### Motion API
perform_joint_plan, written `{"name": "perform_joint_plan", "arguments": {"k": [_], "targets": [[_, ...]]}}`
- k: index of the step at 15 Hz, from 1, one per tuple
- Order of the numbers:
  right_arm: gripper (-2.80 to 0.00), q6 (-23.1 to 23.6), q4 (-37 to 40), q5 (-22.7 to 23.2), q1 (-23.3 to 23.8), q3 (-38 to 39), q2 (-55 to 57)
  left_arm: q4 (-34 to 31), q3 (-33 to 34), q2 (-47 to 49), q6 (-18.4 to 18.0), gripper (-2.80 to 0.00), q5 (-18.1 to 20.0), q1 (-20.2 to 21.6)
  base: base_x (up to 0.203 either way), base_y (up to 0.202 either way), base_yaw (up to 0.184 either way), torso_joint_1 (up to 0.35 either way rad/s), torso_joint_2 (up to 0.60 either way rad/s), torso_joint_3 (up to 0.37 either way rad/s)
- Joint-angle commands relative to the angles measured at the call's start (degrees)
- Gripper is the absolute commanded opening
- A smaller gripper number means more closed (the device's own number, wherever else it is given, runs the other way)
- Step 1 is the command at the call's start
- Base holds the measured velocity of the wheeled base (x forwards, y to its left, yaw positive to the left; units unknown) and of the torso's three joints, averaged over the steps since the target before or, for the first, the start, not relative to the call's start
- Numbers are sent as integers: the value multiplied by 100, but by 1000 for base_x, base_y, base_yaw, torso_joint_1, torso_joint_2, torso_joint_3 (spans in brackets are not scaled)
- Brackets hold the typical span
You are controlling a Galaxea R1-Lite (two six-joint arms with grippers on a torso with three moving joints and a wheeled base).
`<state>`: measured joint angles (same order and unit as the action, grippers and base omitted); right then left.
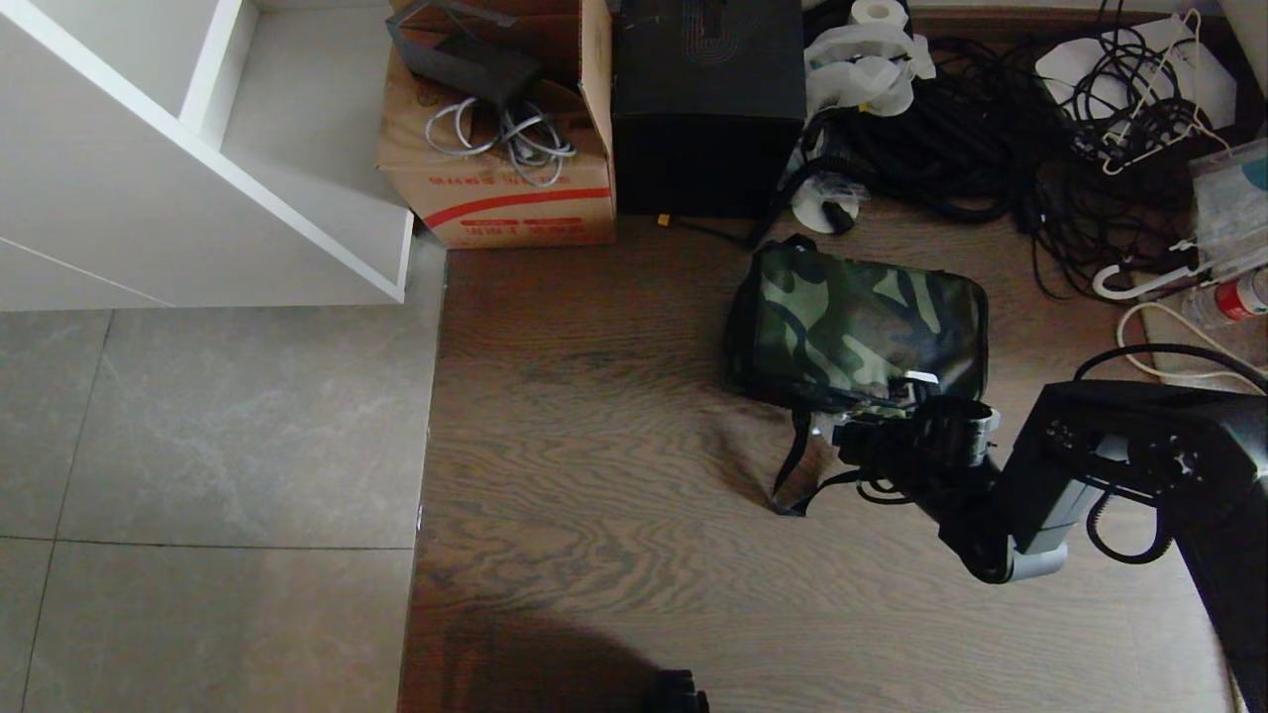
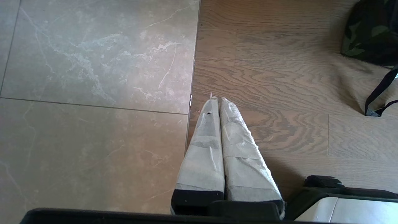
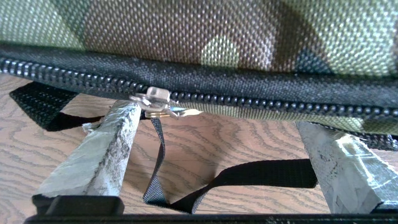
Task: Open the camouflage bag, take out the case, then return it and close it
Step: Open the top of the storage box
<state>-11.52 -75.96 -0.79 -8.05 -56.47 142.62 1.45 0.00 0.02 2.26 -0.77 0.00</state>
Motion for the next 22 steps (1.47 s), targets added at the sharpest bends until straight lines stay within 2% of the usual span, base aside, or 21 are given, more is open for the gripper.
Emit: {"name": "perform_joint_plan", "arguments": {"k": [1, 3, 4, 15, 20, 22], "targets": [[0, -17, -33, -61, -8, -132, 47, 4, 53, 1, 3, -280, -2, 4, 0, 0, 0, 0, 0, 0], [0, -26, -59, -76, -19, -145, 89, 4, 53, -2, 3, -280, -2, 2, 0, 0, 0, 0, 0, 0], [-280, -40, -59, -80, -30, -151, 97, 4, 53, -2, 3, -280, -2, 0, 0, 0, 0, 0, 0, 0], [-280, -78, -86, -87, -83, -195, 115, 4, 53, -2, 3, -280, -2, 0, 0, 0, 0, 0, 0, 0], [-280, 42, 79, 13, -83, 435, -292, 4, 53, 1, 3, -280, -2, 8, 0, 0, 0, 0, 0, 0], [-280, 221, 497, 99, -76, 634, -525, 4, 53, 5, 3, -280, -2, 1, 0, 0, 0, 0, 0, 0]]}}
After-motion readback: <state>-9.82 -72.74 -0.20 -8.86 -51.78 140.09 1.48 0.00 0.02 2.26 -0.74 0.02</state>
